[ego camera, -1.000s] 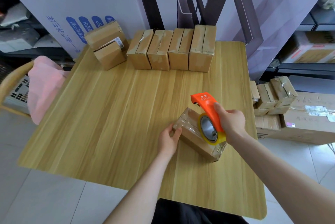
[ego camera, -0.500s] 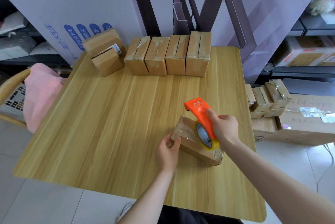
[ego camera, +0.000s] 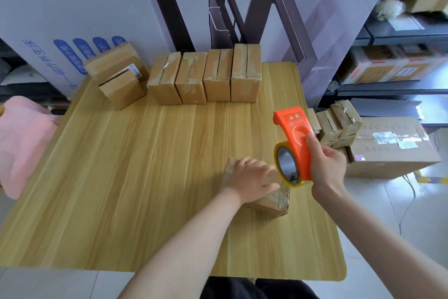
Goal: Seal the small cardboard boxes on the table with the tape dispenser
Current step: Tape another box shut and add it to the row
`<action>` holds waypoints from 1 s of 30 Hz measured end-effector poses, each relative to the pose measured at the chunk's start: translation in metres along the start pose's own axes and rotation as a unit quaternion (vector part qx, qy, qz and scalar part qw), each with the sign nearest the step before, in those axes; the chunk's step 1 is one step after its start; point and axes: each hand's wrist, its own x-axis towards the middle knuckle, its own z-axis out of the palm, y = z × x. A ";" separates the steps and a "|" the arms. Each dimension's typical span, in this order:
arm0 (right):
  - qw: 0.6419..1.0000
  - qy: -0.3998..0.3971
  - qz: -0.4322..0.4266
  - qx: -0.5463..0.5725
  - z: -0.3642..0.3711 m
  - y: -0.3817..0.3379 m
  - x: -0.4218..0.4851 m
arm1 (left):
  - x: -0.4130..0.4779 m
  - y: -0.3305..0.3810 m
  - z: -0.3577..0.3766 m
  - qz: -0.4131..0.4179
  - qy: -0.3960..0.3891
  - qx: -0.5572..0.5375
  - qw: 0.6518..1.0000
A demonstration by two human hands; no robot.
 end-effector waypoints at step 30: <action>0.967 -0.201 -0.147 -0.058 0.043 -0.063 -0.088 | -0.102 -0.040 -0.211 -0.180 0.116 -0.561 0.800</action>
